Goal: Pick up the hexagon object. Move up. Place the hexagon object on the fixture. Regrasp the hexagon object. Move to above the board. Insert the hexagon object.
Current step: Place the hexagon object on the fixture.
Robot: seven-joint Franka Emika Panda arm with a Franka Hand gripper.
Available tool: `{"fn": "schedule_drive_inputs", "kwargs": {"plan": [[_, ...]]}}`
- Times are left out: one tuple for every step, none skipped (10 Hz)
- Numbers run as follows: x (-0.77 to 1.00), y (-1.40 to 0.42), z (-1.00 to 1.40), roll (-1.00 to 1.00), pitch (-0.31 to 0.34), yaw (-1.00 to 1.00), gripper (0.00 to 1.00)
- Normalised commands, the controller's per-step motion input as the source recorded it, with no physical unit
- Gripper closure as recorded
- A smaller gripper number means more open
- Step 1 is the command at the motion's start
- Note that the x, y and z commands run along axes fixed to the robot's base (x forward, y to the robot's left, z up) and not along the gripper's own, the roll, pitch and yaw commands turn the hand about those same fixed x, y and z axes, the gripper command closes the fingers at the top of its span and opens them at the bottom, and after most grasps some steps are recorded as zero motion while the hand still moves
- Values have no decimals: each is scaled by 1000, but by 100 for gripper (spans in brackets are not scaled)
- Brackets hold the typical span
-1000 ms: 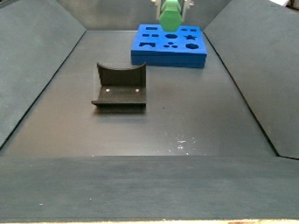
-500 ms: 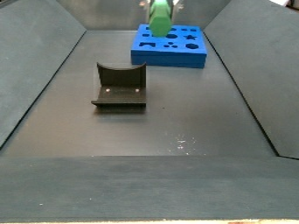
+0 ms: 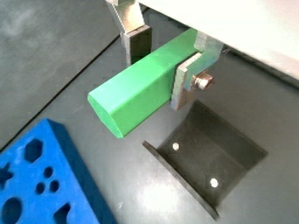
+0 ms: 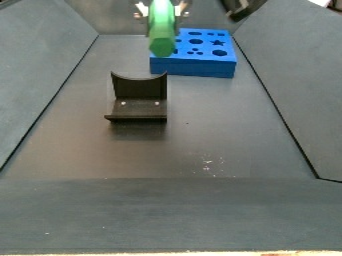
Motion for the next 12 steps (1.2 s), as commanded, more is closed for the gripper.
{"fn": "schedule_drive_inputs", "kwargs": {"plan": [[693, 87, -5, -293, 145, -94, 100], [581, 52, -2, -199, 111, -108, 100], [423, 33, -1, -129, 83, -98, 100], [312, 23, 2, -98, 84, -88, 100], [187, 24, 3, -75, 99, -70, 100], [149, 69, -1000, -1000, 34, -108, 100], [130, 73, -1000, -1000, 29, -107, 100], [135, 86, -1000, -1000, 26, -121, 100], [141, 87, -1000, -1000, 38, -125, 100], [151, 93, -1000, -1000, 48, -132, 100], [163, 104, -1000, -907, 51, -134, 100], [173, 111, -1000, -734, 42, -124, 100]]}}
